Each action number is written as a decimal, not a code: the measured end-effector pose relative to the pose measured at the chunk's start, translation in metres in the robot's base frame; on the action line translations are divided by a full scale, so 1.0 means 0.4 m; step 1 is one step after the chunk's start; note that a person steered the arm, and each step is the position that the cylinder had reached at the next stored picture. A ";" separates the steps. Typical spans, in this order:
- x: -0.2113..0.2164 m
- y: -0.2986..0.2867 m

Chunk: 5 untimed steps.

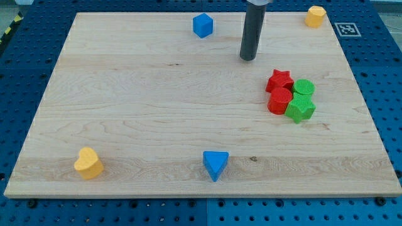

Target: Move the blue cube towards the centre of the board

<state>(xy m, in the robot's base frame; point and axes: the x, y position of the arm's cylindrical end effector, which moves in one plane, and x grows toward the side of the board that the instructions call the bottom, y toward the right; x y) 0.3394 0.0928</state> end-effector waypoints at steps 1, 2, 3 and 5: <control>-0.004 0.000; -0.058 0.000; -0.159 0.000; -0.323 -0.097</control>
<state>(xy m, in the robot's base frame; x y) 0.2102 0.0539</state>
